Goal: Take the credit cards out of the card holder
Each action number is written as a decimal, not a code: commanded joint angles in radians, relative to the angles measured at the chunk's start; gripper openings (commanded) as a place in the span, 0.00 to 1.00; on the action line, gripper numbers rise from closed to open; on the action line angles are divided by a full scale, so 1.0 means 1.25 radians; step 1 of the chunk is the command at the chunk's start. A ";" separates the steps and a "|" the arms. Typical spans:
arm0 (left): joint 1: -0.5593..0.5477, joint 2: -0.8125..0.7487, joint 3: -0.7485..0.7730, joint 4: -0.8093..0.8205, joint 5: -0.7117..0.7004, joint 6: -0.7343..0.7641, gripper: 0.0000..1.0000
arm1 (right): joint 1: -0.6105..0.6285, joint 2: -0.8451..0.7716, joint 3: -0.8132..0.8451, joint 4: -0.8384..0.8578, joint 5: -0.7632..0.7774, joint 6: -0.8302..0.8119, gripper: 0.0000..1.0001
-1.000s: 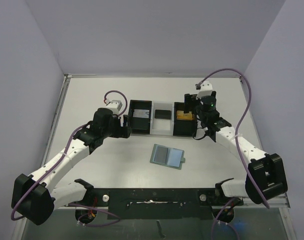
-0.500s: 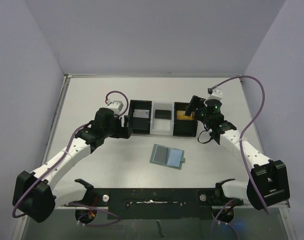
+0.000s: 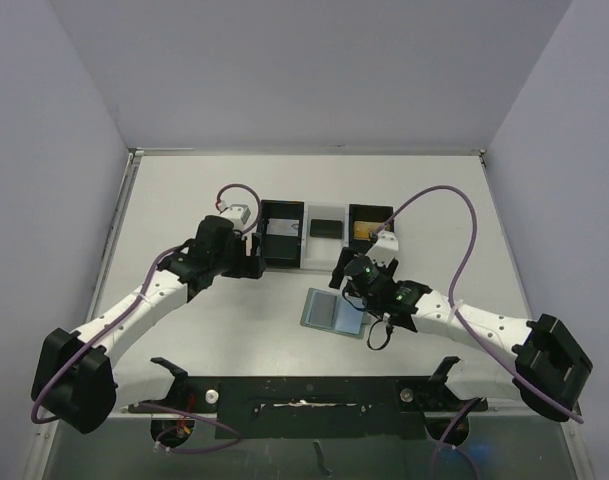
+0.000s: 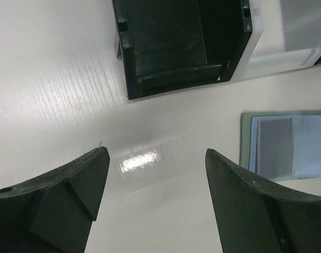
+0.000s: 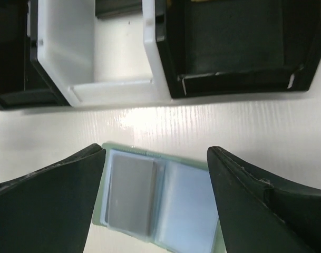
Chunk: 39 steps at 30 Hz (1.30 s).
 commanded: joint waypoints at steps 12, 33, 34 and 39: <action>0.024 0.014 0.024 0.040 0.008 -0.005 0.73 | 0.108 0.300 0.197 -0.083 -0.036 0.132 0.75; 0.026 0.005 0.019 0.041 0.022 -0.004 0.73 | 0.146 0.384 0.233 -0.194 -0.029 0.203 0.65; 0.026 0.005 0.019 0.040 0.023 -0.004 0.73 | 0.146 0.385 0.231 -0.197 -0.027 0.210 0.63; 0.026 0.006 0.020 0.042 0.031 -0.003 0.73 | 0.143 0.389 0.212 -0.183 -0.037 0.207 0.54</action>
